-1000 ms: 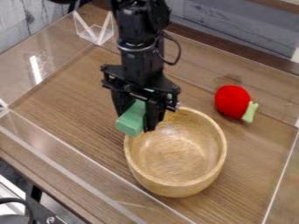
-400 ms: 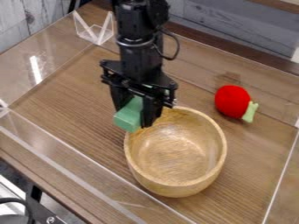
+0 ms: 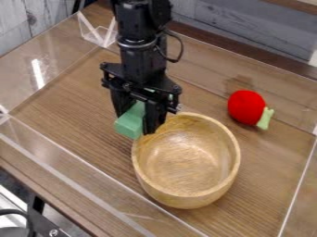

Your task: Remove the green block from the brown bowl and put it on the table

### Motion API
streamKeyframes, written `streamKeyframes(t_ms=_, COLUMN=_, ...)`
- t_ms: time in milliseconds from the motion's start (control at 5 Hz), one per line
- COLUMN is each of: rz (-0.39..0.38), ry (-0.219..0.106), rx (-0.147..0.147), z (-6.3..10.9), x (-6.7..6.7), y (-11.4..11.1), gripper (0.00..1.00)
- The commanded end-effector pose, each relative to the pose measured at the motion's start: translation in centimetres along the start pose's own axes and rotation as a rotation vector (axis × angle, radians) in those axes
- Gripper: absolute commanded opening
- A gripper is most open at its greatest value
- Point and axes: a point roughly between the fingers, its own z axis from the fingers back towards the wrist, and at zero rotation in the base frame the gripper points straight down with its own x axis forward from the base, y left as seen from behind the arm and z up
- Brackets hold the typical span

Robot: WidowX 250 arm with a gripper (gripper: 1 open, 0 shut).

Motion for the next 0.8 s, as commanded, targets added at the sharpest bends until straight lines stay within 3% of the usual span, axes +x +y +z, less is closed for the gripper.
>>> streamKeyframes(t_ms=0, rz=0.049, ry=-0.048, rx=0.005, z=0.6, x=-0.4, y=0.7, gripper=0.00)
streamKeyframes(t_ms=200, rz=0.094, ry=-0.051, rx=0.005, z=0.0, x=-1.3, y=1.3, gripper=0.00)
streamKeyframes(t_ms=600, rz=0.128, ry=-0.061, rx=0.008, z=-1.6, x=0.4, y=2.7, gripper=0.00)
